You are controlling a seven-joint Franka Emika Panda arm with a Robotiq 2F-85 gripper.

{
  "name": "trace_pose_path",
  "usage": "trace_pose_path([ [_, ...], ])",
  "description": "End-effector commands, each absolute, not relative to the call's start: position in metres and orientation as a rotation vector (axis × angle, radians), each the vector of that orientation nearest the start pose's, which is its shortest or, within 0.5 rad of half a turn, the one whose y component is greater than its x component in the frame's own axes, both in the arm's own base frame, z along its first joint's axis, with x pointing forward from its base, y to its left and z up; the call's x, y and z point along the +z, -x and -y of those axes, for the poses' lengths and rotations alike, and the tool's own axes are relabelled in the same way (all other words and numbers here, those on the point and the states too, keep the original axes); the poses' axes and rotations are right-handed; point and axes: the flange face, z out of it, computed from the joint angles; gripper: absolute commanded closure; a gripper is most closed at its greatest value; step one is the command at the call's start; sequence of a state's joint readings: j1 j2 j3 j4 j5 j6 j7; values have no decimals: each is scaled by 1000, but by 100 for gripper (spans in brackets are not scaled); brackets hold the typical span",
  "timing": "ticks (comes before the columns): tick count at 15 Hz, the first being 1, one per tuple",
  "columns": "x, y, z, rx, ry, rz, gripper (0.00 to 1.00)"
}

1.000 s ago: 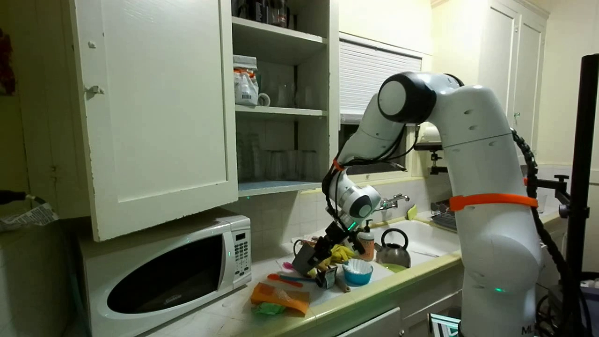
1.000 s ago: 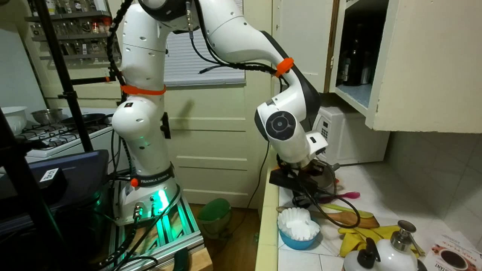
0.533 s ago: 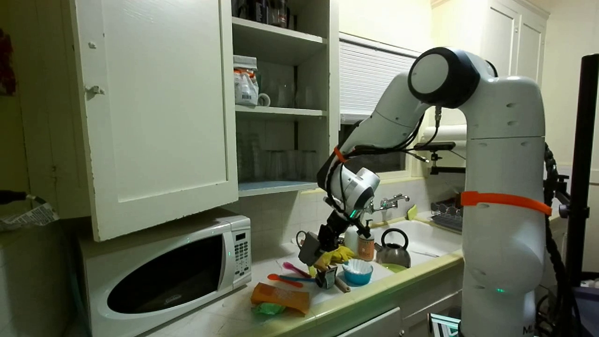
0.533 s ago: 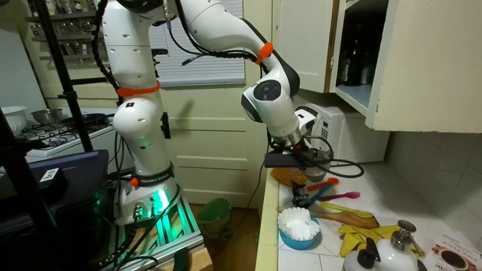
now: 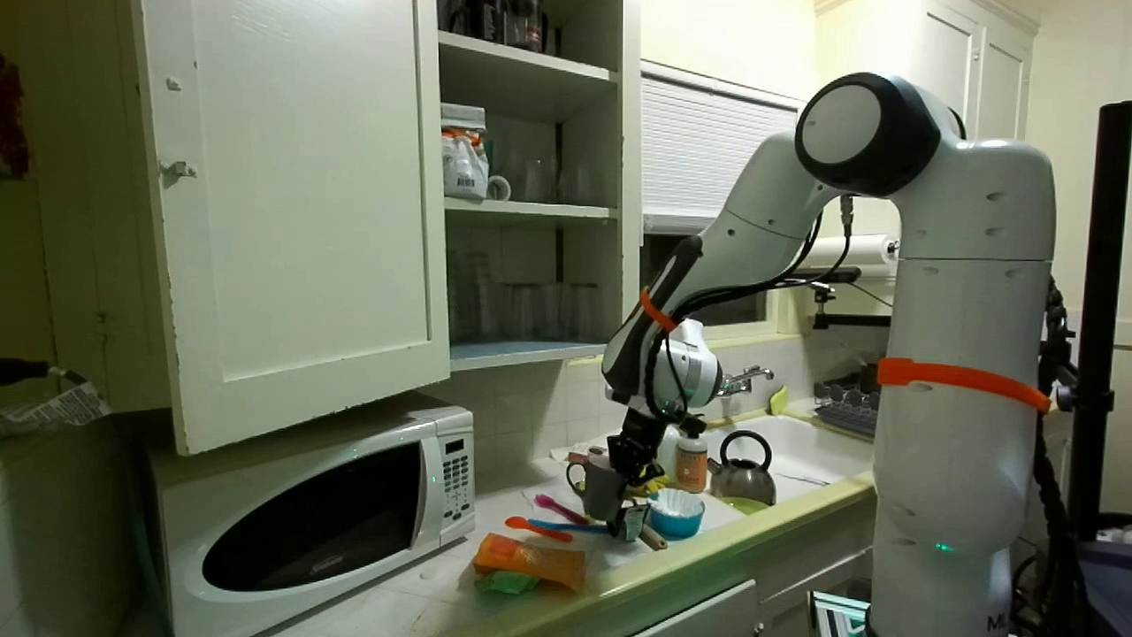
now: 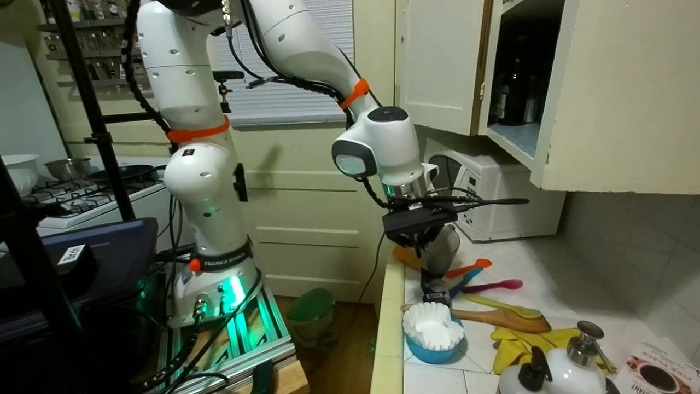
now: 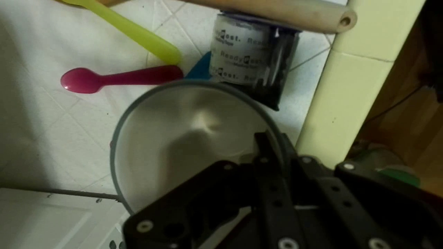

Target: Place the grey mug upright.

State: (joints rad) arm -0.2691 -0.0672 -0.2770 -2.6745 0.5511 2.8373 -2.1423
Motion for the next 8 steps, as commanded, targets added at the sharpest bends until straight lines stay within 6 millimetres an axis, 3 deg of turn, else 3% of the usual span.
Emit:
trace_pose_path([
  [1, 326, -335, 255, -610, 2792, 1744, 98],
  [6, 357, -320, 271, -683, 2668, 1712, 98],
  [7, 340, -328, 268, -637, 2705, 1708, 91],
  [8, 346, -324, 270, -657, 2693, 1699, 91],
])
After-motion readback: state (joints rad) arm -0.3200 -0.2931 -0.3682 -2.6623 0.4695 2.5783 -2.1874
